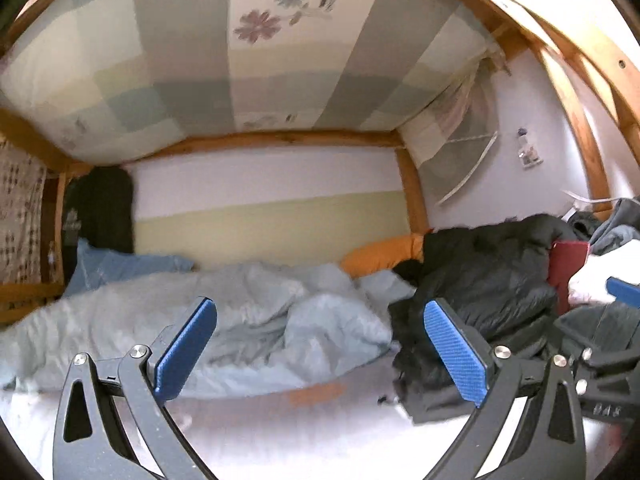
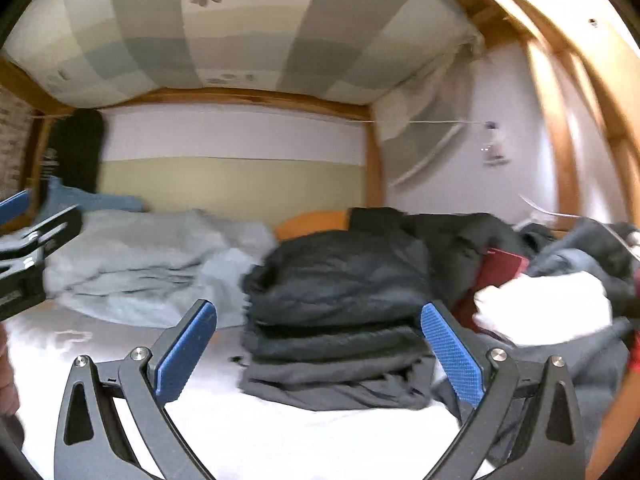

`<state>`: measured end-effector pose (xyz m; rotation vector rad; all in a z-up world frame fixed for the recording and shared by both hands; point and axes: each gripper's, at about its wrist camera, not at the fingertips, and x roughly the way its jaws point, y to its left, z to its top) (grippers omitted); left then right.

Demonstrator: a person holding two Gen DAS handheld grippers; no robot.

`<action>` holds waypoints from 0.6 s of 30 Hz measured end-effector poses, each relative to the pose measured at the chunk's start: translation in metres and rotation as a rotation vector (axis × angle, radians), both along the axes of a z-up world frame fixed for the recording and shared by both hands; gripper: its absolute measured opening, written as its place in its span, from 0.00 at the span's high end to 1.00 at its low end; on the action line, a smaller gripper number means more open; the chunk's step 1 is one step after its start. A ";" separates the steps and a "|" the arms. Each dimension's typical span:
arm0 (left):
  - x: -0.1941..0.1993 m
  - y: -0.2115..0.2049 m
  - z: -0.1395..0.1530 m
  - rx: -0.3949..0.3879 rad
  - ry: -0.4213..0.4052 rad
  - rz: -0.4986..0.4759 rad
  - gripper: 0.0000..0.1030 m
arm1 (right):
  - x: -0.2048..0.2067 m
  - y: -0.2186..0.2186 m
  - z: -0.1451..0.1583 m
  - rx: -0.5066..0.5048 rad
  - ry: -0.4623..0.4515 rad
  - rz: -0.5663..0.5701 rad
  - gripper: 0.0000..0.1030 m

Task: Fold large clothes

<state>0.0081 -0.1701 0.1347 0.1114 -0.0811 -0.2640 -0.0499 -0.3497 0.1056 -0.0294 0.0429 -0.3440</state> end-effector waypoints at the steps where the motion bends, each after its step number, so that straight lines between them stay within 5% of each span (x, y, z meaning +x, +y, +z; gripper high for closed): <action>1: 0.005 0.002 -0.012 0.006 0.016 0.018 0.00 | 0.002 0.001 -0.005 0.004 -0.005 -0.002 0.00; 4: 0.023 0.006 -0.057 0.058 0.084 0.055 0.00 | 0.018 0.002 -0.032 0.038 0.019 0.004 0.00; 9: 0.036 0.004 -0.104 0.075 0.075 0.106 0.00 | 0.046 -0.010 -0.061 0.087 0.060 -0.005 0.00; 18: 0.056 0.000 -0.110 0.067 0.148 0.145 0.00 | 0.070 -0.012 -0.086 0.086 0.129 0.044 0.00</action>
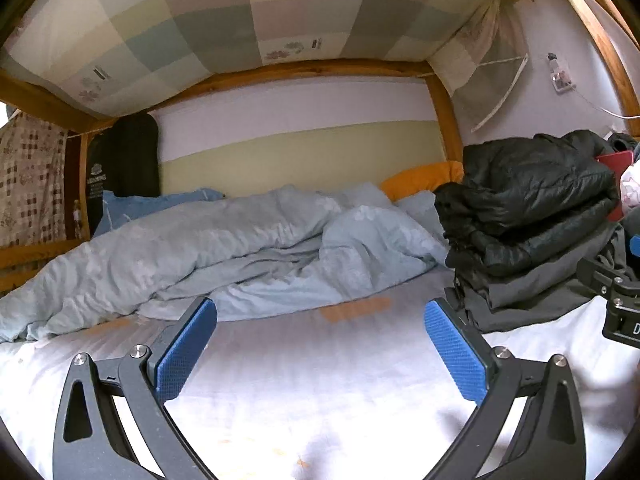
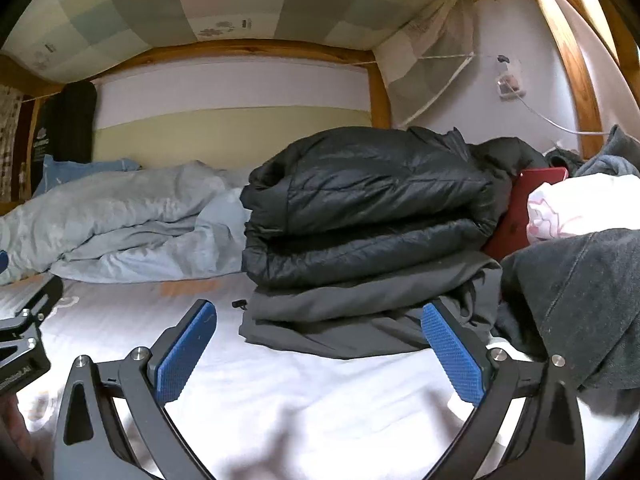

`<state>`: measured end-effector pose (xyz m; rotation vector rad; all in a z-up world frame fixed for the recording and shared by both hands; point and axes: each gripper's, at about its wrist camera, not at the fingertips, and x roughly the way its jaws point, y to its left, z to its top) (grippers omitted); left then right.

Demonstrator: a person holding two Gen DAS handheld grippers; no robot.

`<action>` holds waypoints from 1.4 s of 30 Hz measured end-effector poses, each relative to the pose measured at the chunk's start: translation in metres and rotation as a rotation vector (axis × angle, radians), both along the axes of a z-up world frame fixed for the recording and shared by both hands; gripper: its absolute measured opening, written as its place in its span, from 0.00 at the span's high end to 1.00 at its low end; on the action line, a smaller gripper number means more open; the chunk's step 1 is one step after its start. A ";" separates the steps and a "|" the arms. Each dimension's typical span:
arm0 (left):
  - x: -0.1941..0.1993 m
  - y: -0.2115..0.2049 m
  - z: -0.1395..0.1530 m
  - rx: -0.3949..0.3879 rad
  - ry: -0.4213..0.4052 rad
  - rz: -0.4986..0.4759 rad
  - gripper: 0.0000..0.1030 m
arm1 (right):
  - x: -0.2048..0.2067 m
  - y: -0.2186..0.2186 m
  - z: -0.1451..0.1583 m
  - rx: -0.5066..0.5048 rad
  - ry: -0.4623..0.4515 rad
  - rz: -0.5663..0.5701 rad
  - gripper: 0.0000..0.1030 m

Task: Fold large clothes

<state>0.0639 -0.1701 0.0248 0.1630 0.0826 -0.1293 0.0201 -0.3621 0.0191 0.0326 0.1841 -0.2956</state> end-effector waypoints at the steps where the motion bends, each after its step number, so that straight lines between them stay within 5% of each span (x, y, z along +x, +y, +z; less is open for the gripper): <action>1: 0.001 0.000 -0.001 -0.001 0.007 0.002 0.00 | 0.000 0.001 0.000 -0.005 0.001 0.000 0.00; 9: -0.009 0.018 0.002 -0.086 -0.033 0.022 0.00 | -0.006 0.000 0.001 -0.001 -0.026 -0.009 0.00; 20: -0.014 0.004 0.001 -0.021 -0.060 0.014 0.00 | -0.004 0.006 0.000 -0.031 -0.010 -0.034 0.00; 42: -0.014 0.013 0.003 -0.050 -0.045 0.008 0.00 | -0.001 0.007 0.000 -0.028 0.008 -0.033 0.00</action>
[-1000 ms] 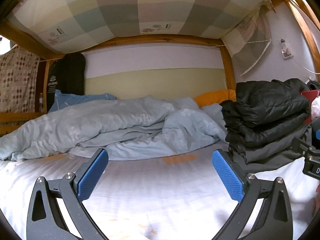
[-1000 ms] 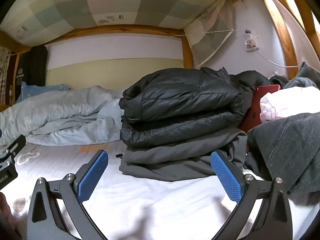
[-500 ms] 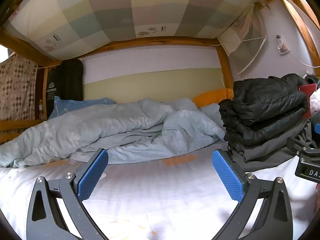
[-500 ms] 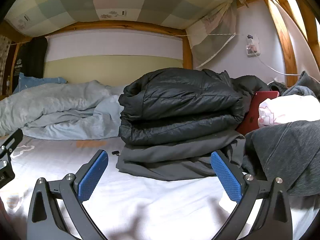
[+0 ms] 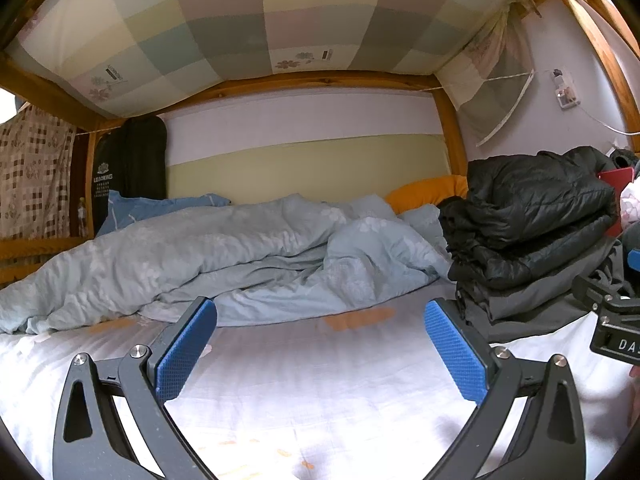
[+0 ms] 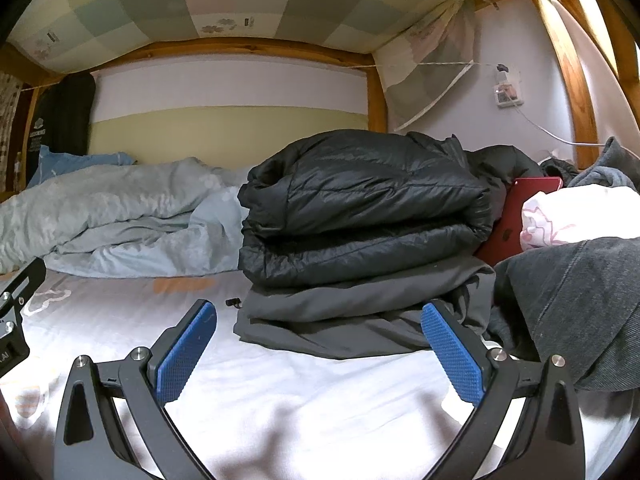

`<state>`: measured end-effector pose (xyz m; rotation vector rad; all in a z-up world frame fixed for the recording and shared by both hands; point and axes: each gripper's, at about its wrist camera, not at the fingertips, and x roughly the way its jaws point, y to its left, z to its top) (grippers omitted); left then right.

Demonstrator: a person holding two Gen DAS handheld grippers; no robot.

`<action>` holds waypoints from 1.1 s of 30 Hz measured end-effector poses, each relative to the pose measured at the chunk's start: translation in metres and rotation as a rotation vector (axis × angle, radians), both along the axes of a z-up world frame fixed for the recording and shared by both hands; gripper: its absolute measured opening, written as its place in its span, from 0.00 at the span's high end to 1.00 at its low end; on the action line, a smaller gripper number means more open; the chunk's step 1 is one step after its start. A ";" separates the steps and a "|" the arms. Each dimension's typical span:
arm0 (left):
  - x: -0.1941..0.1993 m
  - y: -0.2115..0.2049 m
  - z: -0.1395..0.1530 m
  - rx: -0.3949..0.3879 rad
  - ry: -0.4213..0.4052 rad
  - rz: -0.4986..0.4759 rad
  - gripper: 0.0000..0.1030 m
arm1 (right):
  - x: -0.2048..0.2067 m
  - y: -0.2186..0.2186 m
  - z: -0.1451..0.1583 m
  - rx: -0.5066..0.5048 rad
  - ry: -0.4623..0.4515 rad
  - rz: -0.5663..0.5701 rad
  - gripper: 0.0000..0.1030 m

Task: Fold large clothes

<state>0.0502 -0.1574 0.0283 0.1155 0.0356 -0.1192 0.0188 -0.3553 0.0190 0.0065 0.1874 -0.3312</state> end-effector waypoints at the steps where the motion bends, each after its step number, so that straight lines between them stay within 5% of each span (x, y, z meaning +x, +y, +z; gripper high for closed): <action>1: 0.000 0.001 0.000 -0.004 0.000 -0.001 0.00 | 0.000 0.000 0.000 -0.001 0.002 0.001 0.00; 33: -0.006 -0.003 -0.003 0.059 -0.023 0.008 0.00 | 0.000 -0.001 0.000 -0.001 0.002 0.002 0.00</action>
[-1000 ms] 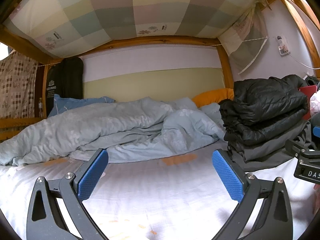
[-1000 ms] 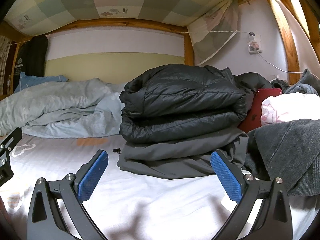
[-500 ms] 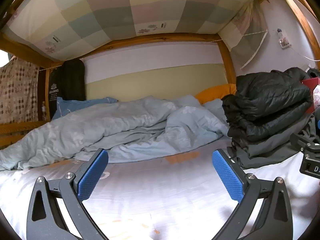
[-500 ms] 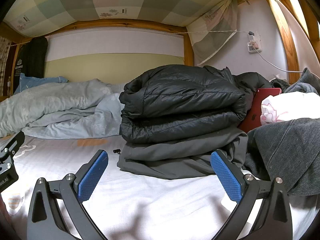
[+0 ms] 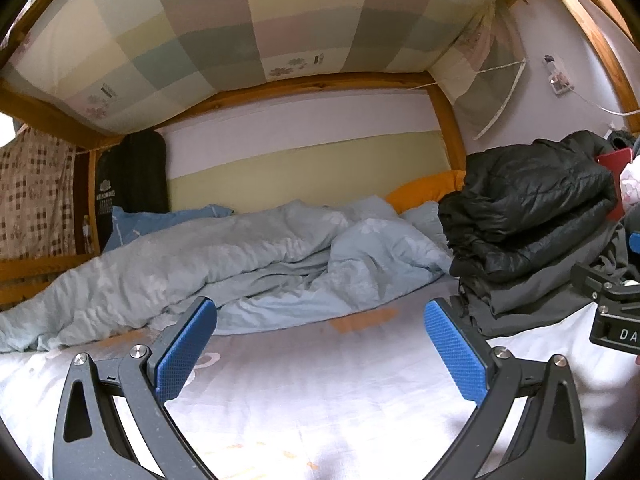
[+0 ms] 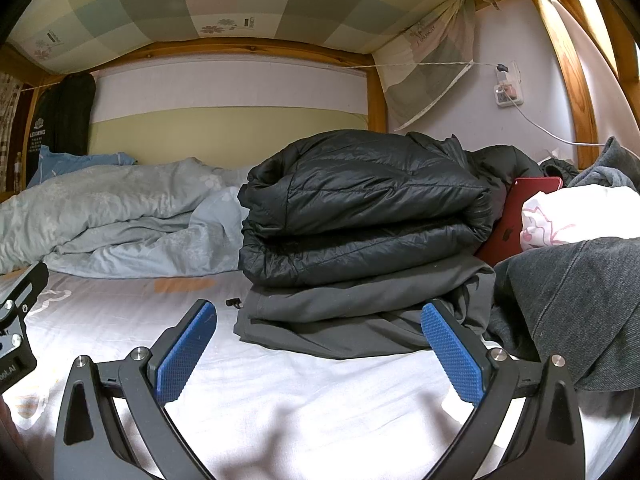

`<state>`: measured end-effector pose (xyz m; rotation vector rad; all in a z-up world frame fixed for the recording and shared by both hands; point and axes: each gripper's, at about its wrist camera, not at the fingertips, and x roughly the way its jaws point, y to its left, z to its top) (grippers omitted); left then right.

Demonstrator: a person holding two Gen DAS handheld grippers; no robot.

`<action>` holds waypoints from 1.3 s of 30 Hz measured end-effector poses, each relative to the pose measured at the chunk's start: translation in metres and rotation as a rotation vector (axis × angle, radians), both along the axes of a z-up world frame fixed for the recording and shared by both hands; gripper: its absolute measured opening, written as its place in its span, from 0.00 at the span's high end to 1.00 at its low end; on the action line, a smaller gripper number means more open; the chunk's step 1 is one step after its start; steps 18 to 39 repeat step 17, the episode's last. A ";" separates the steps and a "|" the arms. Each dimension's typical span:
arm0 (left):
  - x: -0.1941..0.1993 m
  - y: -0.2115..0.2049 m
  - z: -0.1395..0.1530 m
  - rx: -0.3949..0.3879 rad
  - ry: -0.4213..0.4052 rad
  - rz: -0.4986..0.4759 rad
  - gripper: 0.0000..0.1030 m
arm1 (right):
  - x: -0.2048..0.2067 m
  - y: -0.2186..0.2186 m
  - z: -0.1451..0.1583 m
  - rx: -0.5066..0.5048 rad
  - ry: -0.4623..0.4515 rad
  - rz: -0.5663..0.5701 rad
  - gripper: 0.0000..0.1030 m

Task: Fold large clothes

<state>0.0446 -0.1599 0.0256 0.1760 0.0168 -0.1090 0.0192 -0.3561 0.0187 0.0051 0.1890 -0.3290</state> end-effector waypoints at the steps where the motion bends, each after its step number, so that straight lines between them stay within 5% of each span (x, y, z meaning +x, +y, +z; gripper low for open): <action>1: 0.001 0.001 0.000 -0.006 0.006 -0.001 0.00 | 0.000 0.000 0.000 0.000 0.001 0.000 0.00; 39: 0.009 0.007 0.001 -0.046 0.040 0.014 0.00 | 0.000 0.001 0.000 -0.001 0.005 -0.001 0.00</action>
